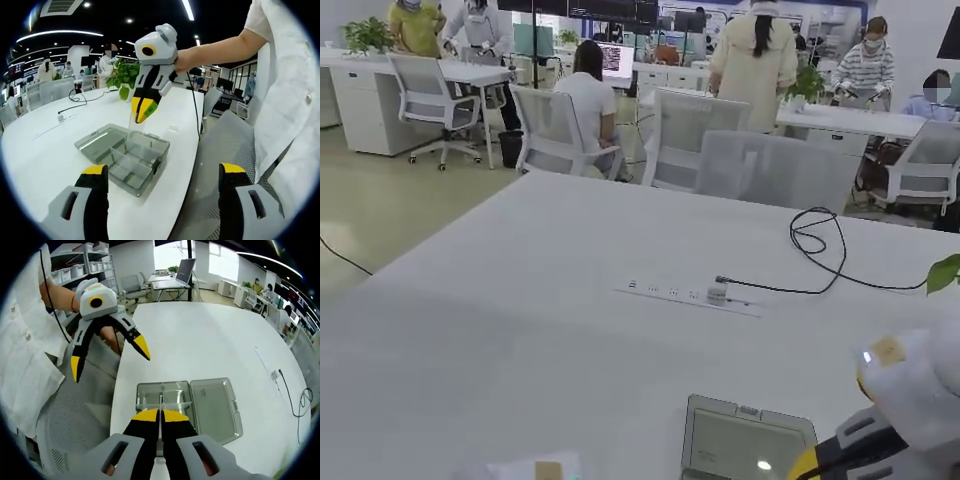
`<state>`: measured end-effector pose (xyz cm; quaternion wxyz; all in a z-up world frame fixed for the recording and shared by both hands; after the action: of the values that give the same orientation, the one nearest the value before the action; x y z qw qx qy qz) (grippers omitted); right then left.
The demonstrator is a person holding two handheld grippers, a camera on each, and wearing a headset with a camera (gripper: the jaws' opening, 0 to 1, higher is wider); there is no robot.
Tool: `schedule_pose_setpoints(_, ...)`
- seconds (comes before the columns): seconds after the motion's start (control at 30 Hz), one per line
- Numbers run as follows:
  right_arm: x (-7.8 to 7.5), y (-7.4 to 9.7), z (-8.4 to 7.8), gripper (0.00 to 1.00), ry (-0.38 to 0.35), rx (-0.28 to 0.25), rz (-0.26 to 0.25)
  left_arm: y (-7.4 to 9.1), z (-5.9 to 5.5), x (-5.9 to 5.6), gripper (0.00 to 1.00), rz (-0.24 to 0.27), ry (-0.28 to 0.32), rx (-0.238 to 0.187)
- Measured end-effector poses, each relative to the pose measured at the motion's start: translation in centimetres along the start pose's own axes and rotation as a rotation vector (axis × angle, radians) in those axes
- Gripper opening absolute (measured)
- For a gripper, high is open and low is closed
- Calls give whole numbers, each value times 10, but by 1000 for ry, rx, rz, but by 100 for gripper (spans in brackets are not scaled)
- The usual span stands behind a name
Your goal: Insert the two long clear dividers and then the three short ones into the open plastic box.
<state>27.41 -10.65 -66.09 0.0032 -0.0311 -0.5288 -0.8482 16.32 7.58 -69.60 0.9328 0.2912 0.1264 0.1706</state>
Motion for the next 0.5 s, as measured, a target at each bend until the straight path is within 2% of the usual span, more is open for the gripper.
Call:
schedule_pose_setpoints(0.3, -7, -17, -10, 3, -16, 23, 7, 0, -3, 0, 98, -4, 14, 5)
schedule_pose_setpoints(0.5, -8, -21, -15, 3, -14, 43, 7, -1, -5, -1, 98, -4, 25, 6)
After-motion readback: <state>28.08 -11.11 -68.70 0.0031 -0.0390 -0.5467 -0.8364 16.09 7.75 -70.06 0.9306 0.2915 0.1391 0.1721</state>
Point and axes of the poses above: the centre of the closed fingertips' face, and the gripper's own axes: y roughly backward along the fingers, x roughly to its left, z roughly out of its top, the point moved 9 cm from there along y, roughly backward along the fingers, and after that the axes turned 13 degrees about x, right-handed, at the moved point
